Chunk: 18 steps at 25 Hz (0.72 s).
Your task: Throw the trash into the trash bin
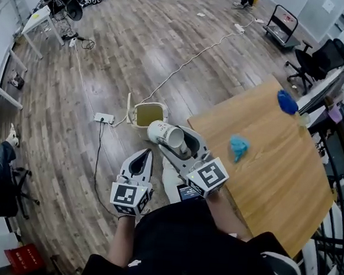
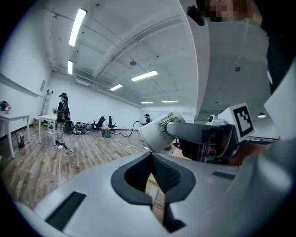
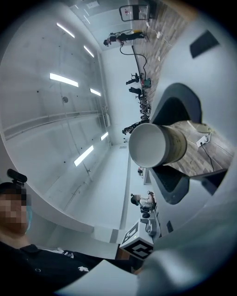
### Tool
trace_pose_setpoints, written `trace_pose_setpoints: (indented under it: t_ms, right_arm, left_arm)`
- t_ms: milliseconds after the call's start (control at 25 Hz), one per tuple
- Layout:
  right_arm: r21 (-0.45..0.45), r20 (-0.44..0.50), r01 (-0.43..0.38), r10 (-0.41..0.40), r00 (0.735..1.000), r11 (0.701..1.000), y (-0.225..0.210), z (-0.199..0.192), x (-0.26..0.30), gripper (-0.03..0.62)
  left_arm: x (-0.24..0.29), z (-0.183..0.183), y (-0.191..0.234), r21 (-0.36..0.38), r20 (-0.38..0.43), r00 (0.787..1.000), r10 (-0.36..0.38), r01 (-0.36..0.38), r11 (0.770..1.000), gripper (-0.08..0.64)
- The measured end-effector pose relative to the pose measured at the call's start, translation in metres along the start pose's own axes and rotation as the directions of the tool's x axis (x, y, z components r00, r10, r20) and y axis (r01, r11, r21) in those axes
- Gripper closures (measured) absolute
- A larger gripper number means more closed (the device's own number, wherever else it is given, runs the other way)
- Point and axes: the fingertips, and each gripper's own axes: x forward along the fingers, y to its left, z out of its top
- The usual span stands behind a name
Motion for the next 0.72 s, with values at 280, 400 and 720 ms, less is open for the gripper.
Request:
trace_pose_setpoints:
  t_ms: [280,400,720]
  right_arm:
    - [0.024,0.007,-0.033,0.033,0.999,0.999,-0.084,0.012,0.113,0.327]
    - [0.027,0.000,-0.035,0.035,0.999,0.999,-0.126,0.013,0.152,0.326]
    - [0.045,-0.015,-0.050,0.051,0.999,0.998,-0.201,0.016,0.228,0.327]
  left_arm:
    - [0.090,0.061,0.105,0.011,0.015,0.998,0.065,-0.066,0.998,0.561]
    - [0.126,0.084,0.138,0.009,0.028,0.997,0.067,-0.067,0.998,0.561]
    - [0.192,0.099,0.194,0.007,-0.009,0.993,0.120,-0.120,0.993,0.561]
